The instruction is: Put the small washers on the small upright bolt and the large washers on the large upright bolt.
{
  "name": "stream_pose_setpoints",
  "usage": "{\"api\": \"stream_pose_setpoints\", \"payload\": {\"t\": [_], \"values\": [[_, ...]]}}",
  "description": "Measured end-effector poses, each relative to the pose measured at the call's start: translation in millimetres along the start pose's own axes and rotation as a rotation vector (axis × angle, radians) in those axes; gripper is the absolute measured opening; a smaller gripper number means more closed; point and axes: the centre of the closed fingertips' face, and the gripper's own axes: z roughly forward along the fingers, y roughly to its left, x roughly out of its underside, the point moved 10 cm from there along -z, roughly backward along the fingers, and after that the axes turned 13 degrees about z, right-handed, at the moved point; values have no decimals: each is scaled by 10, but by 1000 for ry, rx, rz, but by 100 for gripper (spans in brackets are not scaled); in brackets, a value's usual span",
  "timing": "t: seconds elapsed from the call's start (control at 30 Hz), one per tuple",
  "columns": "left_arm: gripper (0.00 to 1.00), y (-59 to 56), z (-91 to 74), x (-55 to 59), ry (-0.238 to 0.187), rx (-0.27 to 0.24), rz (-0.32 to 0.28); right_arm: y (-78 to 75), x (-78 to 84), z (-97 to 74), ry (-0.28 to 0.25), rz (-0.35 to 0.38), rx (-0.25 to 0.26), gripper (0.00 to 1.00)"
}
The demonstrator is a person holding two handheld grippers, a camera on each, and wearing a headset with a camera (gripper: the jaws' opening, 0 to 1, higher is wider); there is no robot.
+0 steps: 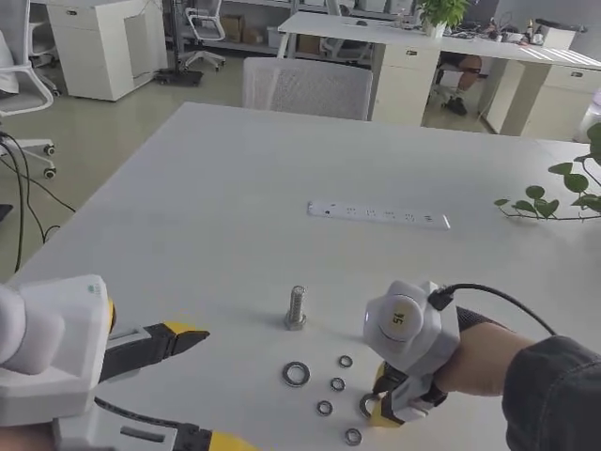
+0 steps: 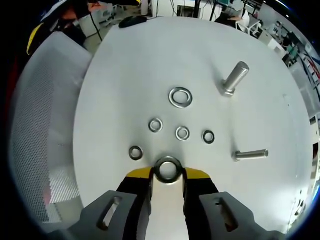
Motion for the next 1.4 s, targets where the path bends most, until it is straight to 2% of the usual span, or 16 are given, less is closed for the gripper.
{"api": "stream_pose_setpoints", "payload": {"t": [0.3,0.9,1.1,1.4], "values": [[95,-13,15,91,27,11,-9,15,1,1,5,-1,4,23],[94,-36,51,119,41,24,-14,16,12,-40,3,4,10,23],[94,-67,87,107,47,36,-3,37,-11,-87,6,-1,11,23],[93,-40,81,134,67,32,17,56,-47,-201,3,-15,25,23]]}}
